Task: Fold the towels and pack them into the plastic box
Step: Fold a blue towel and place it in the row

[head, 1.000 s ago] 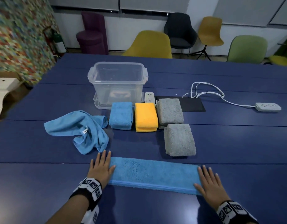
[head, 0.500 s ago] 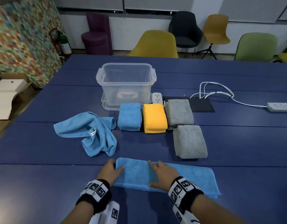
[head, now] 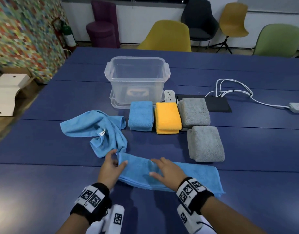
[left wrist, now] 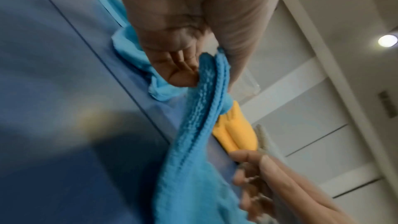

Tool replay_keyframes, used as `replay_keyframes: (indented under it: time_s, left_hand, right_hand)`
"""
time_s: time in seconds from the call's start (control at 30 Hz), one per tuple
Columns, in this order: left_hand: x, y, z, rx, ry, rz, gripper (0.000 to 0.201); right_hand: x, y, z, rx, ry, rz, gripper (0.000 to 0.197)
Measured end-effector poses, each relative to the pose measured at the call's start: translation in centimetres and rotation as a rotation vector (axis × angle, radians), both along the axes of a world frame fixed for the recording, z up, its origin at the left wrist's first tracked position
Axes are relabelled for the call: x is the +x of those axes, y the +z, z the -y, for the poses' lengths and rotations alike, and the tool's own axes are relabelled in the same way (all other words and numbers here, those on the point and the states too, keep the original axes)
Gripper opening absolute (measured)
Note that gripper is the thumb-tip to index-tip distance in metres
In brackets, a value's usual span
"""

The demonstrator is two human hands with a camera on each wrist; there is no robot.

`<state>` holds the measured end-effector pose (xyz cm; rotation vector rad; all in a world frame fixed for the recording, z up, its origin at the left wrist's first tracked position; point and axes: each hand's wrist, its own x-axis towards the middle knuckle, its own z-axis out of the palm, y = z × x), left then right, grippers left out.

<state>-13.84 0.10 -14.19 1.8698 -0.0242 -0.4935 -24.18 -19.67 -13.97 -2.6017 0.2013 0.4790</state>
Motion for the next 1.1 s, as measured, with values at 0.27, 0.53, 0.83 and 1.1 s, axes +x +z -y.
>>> replay_keyframes:
  time_s: [0.27, 0.53, 0.83, 1.1]
  left_hand:
    - [-4.7, 1.7, 6.4, -0.142, -0.466, -0.083, 0.095]
    - [-6.8, -0.3, 7.9, 0.044, -0.622, 0.124, 0.074]
    - [-7.8, -3.8, 8.1, 0.848, -0.959, 0.735, 0.061]
    - [-7.5, -2.6, 8.6, 0.769, -1.005, 0.641, 0.06]
  right_hand:
    - [-2.8, 2.1, 1.3, 0.936, -0.631, 0.132, 0.031]
    - [-3.9, -1.1, 2.1, 0.757, -0.732, 0.115, 0.017]
    - [-4.3, -2.1, 2.5, 0.562, -0.836, 0.184, 0.025]
    - [-6.0, -2.1, 2.9, -0.166, -0.249, 0.221, 0.032]
